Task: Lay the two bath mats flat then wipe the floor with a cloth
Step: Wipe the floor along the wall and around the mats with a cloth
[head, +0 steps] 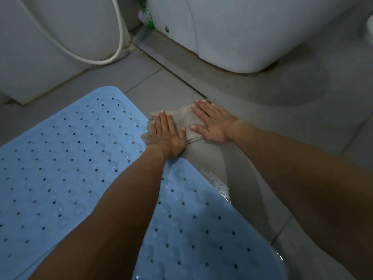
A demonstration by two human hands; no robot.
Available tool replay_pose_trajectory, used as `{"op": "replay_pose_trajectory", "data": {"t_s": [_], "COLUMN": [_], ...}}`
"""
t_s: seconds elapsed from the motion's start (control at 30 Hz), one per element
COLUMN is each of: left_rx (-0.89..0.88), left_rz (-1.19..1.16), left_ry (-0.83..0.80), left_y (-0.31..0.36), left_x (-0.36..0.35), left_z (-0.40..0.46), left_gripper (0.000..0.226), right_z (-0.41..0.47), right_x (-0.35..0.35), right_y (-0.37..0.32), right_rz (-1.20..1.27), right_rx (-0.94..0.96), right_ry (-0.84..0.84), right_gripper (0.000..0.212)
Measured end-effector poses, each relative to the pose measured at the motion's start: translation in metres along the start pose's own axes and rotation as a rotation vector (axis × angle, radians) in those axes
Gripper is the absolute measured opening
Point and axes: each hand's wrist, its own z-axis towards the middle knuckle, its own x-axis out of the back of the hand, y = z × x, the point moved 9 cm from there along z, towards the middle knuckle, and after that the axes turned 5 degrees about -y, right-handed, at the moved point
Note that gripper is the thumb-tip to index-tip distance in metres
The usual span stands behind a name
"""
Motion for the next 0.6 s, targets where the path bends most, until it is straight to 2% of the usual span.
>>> {"op": "replay_pose_trajectory", "data": {"t_s": [0.27, 0.6], "left_rx": [0.020, -0.123], "left_rz": [0.035, 0.080], "left_ry": [-0.039, -0.019], "left_y": [0.009, 0.082], "left_x": [-0.005, -0.033], "left_z": [-0.015, -0.071], "left_gripper": [0.071, 0.072], "right_z": [-0.022, -0.135], "right_x": [-0.003, -0.034], "right_y": [-0.002, 0.021], "right_rz": [0.007, 0.051], "right_rx": [-0.037, -0.096], "right_ry": [0.036, 0.087], "right_gripper": [0.077, 0.073]}}
